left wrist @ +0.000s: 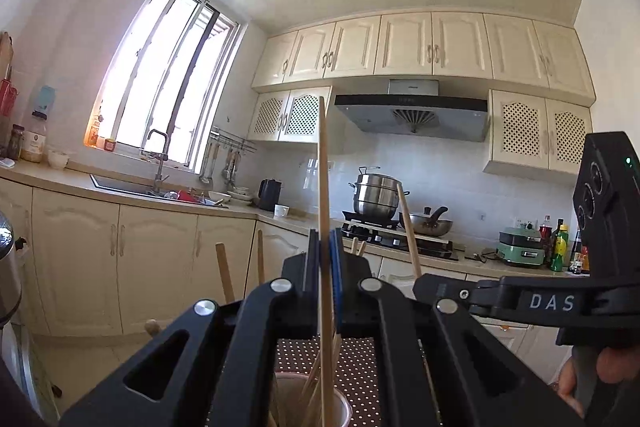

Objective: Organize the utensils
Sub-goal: 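Lower the chopsticks into the pink cup and open the right gripper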

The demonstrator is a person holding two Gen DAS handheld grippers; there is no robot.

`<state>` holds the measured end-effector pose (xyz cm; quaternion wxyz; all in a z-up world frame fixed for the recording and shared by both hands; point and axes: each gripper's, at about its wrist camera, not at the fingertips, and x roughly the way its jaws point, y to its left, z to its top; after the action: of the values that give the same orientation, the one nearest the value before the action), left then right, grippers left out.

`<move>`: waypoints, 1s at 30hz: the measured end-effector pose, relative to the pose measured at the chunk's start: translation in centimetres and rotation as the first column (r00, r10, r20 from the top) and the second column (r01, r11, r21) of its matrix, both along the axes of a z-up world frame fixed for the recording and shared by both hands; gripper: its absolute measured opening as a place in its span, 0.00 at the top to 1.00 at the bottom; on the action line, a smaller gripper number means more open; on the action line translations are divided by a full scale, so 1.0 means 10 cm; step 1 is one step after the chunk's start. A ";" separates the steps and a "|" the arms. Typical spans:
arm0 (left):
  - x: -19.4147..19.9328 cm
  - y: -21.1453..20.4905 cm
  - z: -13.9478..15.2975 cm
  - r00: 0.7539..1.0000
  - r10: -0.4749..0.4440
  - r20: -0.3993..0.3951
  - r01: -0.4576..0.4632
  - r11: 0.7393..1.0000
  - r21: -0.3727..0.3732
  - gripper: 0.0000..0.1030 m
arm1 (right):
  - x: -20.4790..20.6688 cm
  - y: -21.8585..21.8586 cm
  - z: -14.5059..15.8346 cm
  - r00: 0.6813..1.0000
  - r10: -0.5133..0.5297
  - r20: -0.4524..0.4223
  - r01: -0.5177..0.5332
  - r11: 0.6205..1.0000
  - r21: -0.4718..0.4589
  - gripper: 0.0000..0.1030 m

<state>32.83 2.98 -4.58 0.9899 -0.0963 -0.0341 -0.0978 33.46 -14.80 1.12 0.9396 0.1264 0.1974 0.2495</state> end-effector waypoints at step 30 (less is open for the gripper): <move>0.25 0.03 -0.28 0.998 0.054 -0.042 -0.054 0.999 -0.002 0.82 | 0.27 0.18 0.04 0.985 -0.037 0.170 0.018 0.994 0.112 0.94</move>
<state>35.31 3.23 -7.33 0.9926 -0.0991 -0.0161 -0.0688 36.16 -13.04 1.49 0.9480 0.1589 0.0997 0.2571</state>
